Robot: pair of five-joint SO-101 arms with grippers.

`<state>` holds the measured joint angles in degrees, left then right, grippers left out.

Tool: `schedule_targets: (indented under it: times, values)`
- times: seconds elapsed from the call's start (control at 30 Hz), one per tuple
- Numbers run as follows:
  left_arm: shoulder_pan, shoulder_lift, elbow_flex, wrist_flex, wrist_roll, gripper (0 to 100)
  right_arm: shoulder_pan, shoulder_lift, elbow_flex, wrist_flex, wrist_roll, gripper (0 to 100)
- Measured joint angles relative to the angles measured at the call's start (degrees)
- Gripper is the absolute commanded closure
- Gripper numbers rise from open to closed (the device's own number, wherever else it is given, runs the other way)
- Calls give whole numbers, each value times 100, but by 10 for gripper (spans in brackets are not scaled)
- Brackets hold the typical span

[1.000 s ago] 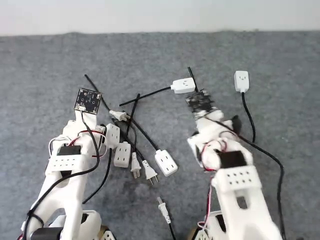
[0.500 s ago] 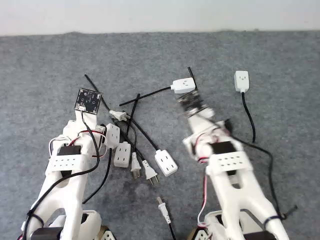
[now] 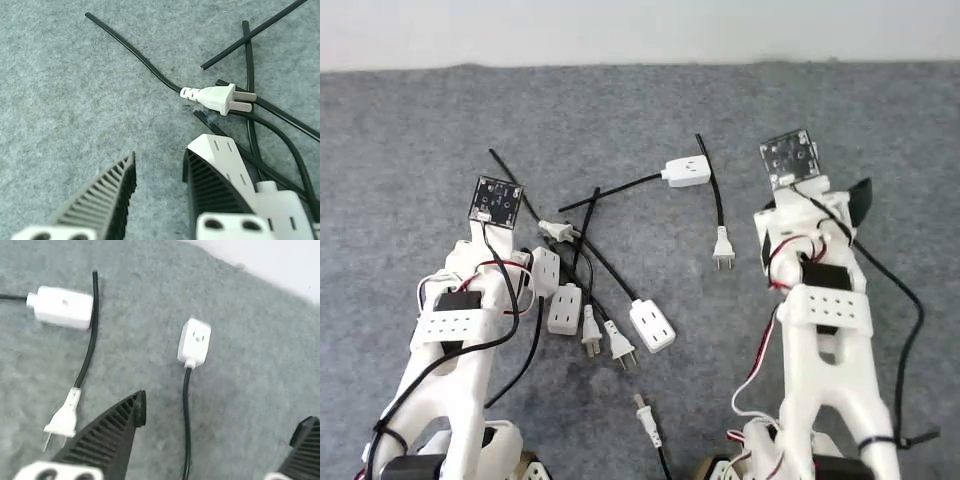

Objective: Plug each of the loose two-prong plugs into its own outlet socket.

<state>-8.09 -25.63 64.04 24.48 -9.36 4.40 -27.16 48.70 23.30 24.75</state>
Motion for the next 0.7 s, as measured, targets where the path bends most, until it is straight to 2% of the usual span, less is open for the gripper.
schedule_targets:
  times: [0.17, 0.3, 0.53, 0.7]
  values:
    - [0, 0, 0, 0, 0, 840, 35, 1011, -1011, -18, 44, 571]
    - [0, 0, 0, 0, 0, 840, 440, 2497, -2549, 53, -123, 571]
    - [0, 0, 0, -53, 0, 840, 1266, 5952, -6629, 1451, -545, 571]
    - [0, 0, 0, -97, 0, 840, 1380, 8571, -9829, 2505, -554, 571]
